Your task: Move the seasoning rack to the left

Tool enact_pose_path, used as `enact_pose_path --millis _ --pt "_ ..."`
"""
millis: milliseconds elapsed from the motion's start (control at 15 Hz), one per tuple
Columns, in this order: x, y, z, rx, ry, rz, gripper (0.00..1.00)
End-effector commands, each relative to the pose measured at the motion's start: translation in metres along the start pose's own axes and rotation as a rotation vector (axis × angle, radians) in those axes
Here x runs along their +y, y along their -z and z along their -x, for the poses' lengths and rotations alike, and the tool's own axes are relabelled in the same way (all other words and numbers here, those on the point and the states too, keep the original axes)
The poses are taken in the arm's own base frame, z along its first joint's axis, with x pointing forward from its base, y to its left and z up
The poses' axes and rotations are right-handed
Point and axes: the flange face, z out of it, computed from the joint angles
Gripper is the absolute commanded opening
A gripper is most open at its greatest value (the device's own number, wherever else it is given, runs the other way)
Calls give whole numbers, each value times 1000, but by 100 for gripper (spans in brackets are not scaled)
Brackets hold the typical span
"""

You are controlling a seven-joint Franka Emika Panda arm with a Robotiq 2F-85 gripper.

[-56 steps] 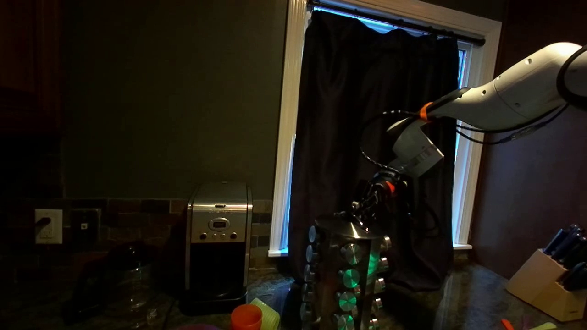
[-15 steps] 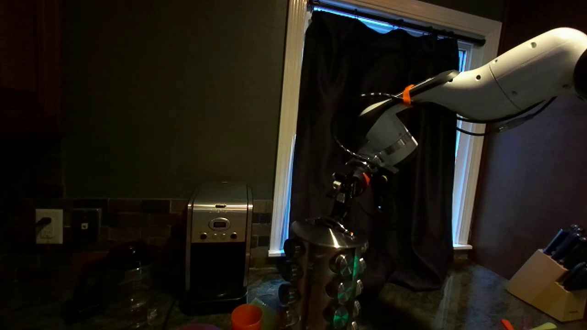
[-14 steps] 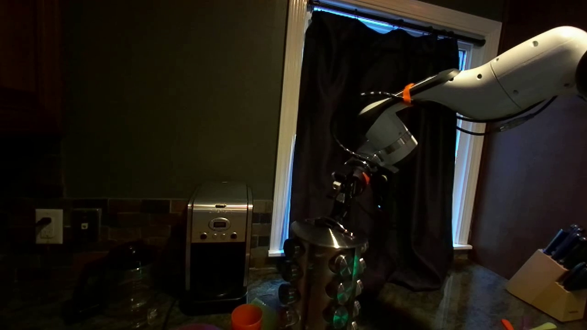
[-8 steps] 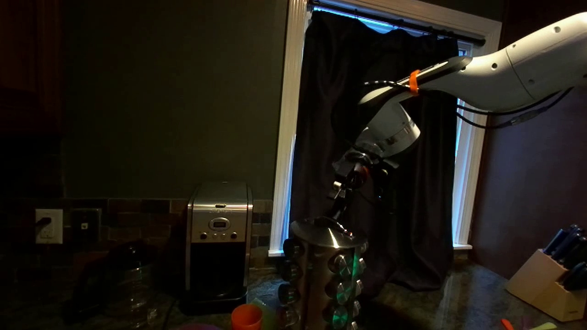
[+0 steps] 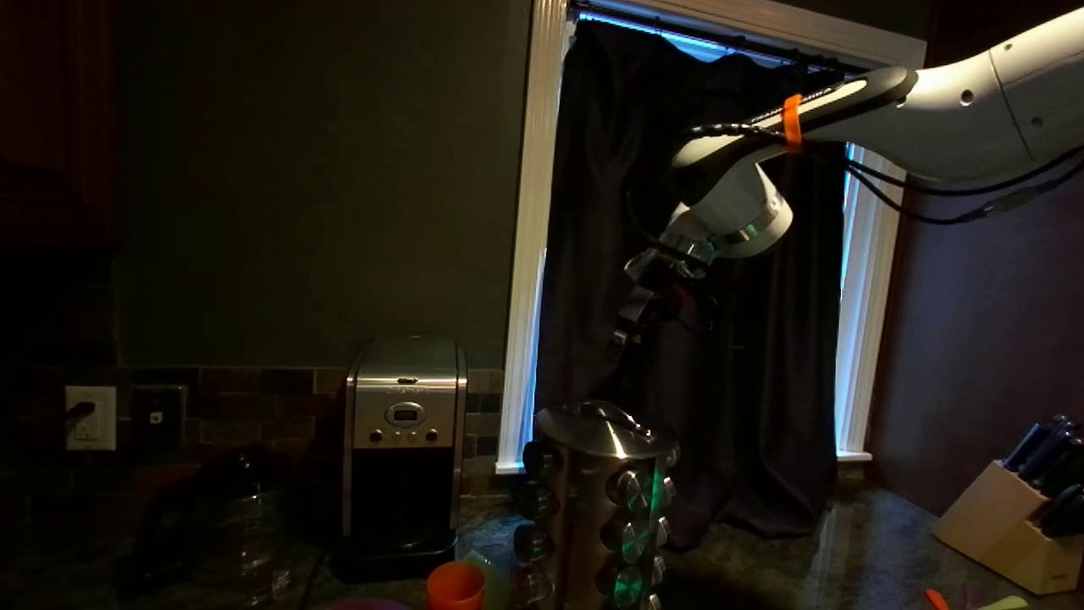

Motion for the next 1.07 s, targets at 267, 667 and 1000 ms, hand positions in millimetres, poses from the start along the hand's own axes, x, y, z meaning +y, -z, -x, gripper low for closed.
enact_pose_path --millis 267,667,1000 --pt "-27 67 40 16 -114 390 100" --pt "-40 107 97 -29 -242 643 100" --pt "-68 127 151 -43 -275 616 100"
